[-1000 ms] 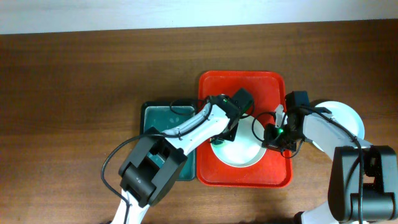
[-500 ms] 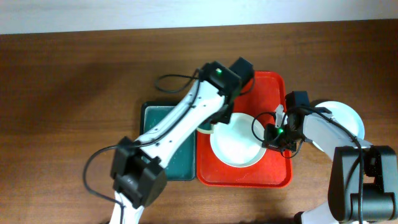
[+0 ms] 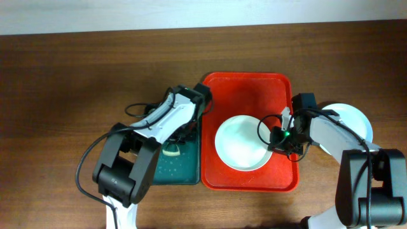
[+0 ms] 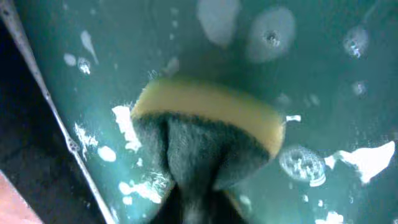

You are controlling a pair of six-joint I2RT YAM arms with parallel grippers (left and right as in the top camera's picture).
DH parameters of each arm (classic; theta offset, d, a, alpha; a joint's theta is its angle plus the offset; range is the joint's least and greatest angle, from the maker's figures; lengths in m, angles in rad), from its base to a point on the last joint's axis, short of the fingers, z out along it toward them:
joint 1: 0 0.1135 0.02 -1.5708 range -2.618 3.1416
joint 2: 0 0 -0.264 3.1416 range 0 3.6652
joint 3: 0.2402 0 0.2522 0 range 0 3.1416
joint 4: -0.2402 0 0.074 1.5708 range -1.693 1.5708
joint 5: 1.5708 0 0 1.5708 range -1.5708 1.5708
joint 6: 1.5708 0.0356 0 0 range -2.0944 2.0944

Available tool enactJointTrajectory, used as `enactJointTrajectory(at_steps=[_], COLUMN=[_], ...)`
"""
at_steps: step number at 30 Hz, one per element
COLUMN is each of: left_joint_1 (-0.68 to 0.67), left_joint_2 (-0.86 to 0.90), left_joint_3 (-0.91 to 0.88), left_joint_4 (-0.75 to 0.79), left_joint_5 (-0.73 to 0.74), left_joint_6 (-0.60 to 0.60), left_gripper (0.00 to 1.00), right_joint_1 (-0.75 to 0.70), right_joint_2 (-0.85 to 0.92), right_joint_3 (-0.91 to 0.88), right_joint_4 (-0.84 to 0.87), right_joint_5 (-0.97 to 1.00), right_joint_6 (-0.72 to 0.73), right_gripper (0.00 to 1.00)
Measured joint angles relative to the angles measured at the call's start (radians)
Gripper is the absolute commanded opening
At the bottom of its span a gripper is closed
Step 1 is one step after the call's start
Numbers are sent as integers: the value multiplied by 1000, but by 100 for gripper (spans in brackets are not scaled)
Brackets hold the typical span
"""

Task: Clean dirty plates on tray and stack at the side
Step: 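Return the sponge to the water tray with the left gripper, then lift the white plate by its rim with the right gripper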

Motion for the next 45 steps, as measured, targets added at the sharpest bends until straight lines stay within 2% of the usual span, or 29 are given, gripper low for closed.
enactJointTrajectory(at_steps=[4,5,8,12,15,18,20,28,32,36,45], left_joint_1=[24,26,38,76,133,172,182,182,182,182,182], left_joint_2=[-5,-16,-110,-399,-604,-718,-777,-851,-851,-851,-851], left_joint_3=[0,0,-6,-6,-4,-4,-4,-4,-4,-4,-4], left_joint_4=[-10,-18,-44,-93,-114,-126,-134,-168,-169,-166,-166], left_joint_5=[40,54,83,102,105,97,90,89,87,87,87], left_joint_6=[2,5,18,33,48,52,52,52,52,52,52], left_gripper=[61,73,99,100,100,100,100,99,99,99,99], right_joint_1=[0,0,0,4,49,118,184,499,610,682,877], right_joint_2=[0,0,0,-46,-167,-214,-221,-180,-95,-81,-148], right_joint_3=[0,0,4,22,105,224,301,345,345,346,367], right_joint_4=[-2,-2,-20,-132,-289,-400,-412,-109,69,138,140], right_joint_5=[0,0,3,50,87,102,106,132,249,409,811], right_joint_6=[0,0,1,1,-12,-26,-29,80,106,108,97], right_gripper=[4,4,4,4,4,4,4,4,4,4,4])
